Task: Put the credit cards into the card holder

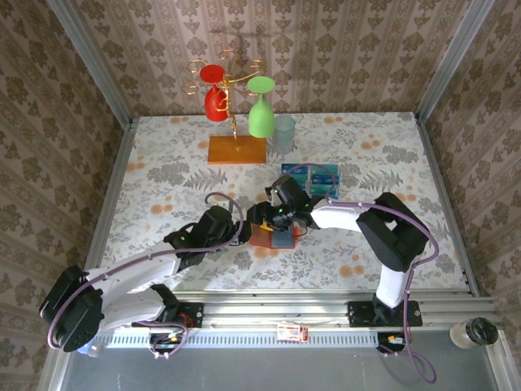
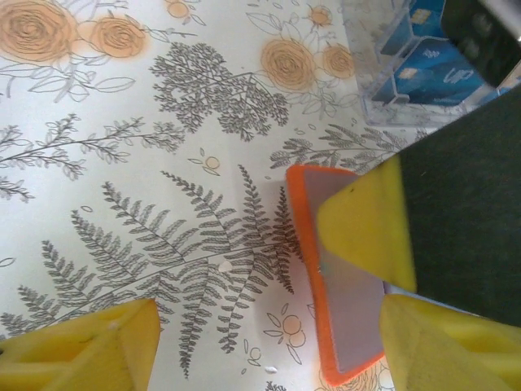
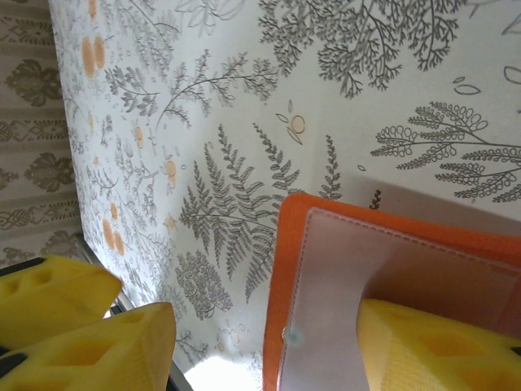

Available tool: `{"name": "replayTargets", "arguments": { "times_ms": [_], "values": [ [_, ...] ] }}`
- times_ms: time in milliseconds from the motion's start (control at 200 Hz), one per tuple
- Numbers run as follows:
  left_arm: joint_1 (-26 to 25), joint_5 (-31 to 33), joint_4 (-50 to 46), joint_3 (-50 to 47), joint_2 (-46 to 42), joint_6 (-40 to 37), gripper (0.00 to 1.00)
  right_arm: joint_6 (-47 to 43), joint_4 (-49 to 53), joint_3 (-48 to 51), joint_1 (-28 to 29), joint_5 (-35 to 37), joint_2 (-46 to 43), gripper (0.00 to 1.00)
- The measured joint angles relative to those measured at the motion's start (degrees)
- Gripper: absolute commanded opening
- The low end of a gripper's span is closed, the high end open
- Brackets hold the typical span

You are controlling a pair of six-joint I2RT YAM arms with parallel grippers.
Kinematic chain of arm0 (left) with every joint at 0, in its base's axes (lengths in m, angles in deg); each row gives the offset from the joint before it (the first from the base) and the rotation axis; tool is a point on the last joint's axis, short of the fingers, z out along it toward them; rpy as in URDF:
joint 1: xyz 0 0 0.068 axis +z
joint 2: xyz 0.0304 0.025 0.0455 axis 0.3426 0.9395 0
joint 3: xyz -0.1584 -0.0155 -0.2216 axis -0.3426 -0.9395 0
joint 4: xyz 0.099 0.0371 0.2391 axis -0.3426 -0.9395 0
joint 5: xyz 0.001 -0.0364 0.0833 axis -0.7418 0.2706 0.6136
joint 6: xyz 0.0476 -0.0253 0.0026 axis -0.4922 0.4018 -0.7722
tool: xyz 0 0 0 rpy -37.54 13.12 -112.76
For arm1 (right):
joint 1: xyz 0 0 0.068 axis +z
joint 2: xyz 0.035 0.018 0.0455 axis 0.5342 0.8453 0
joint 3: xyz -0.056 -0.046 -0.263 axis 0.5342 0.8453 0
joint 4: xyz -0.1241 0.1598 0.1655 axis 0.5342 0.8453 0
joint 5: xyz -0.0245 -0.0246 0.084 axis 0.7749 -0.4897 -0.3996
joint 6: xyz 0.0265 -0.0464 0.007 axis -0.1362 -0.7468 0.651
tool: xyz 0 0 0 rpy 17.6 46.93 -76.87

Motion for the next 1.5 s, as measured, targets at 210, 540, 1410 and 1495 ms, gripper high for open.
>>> {"name": "replayTargets", "arguments": {
  "times_ms": [210, 540, 1410, 1495],
  "values": [
    [1.1, 0.9, 1.9, -0.1, -0.6, 1.2, 0.73, 1.0, -1.2, 1.1, 1.0, -1.0, 1.7, 0.59],
    [1.2, 1.0, 5.0, -0.1, 2.3, 2.4, 0.73, 1.0, -1.2, 3.0, 0.5, -2.0, -0.3, 0.55],
    [-0.6, -1.7, 6.6, 6.0, 14.8, 1.3, 0.72, -2.2, 3.3, 11.1, -7.7, -1.4, -13.2, 0.37],
    [-1.0, -1.6, 5.7, 6.6, 16.2, 1.1, 0.72, -3.9, 7.0, 11.1, -9.3, 0.6, -16.7, 0.44]
  ]
}}
